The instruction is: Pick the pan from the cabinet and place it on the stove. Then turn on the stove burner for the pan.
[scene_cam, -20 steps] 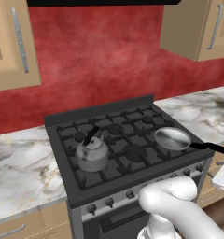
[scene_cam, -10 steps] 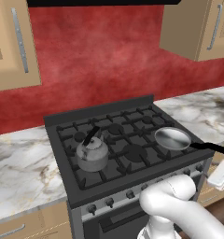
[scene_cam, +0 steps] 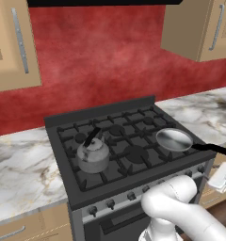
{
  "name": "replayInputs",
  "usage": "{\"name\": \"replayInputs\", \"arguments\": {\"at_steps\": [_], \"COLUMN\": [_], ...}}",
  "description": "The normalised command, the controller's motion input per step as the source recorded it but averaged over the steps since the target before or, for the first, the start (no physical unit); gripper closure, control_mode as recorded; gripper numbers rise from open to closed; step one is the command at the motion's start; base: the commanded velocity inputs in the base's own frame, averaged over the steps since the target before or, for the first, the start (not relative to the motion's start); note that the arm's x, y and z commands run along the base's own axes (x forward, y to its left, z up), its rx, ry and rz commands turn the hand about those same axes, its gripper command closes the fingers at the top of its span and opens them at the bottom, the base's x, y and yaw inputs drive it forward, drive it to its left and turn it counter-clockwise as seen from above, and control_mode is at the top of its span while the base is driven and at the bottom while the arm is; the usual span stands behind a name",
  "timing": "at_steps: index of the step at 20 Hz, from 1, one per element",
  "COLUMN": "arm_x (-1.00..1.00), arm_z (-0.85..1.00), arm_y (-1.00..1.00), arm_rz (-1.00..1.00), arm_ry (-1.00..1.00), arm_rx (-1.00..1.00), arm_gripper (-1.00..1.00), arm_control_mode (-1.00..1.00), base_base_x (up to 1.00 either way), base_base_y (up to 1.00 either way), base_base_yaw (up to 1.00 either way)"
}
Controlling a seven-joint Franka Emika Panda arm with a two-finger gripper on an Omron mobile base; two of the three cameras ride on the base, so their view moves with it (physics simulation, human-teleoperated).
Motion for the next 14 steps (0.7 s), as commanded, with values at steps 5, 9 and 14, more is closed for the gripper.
{"name": "replayInputs", "arguments": {"at_steps": [5, 9, 14], "arm_x": [0.21, 0.18, 0.17], "arm_z": [-0.14, -0.24, -0.25], "arm_y": [0.0, 0.0, -0.04], "arm_rz": [0.0, 0.0, 0.0], "arm_ry": [0.0, 0.0, 0.0], "arm_rx": [0.0, 0.0, 0.0], "arm_gripper": [-1.0, -1.0, -1.0], "arm_control_mode": [-1.0, -1.0, -1.0], "base_base_x": [0.0, 0.0, 0.0], "base_base_y": [0.0, 0.0, 0.0], "base_base_yaw": [0.0, 0.0, 0.0]}}
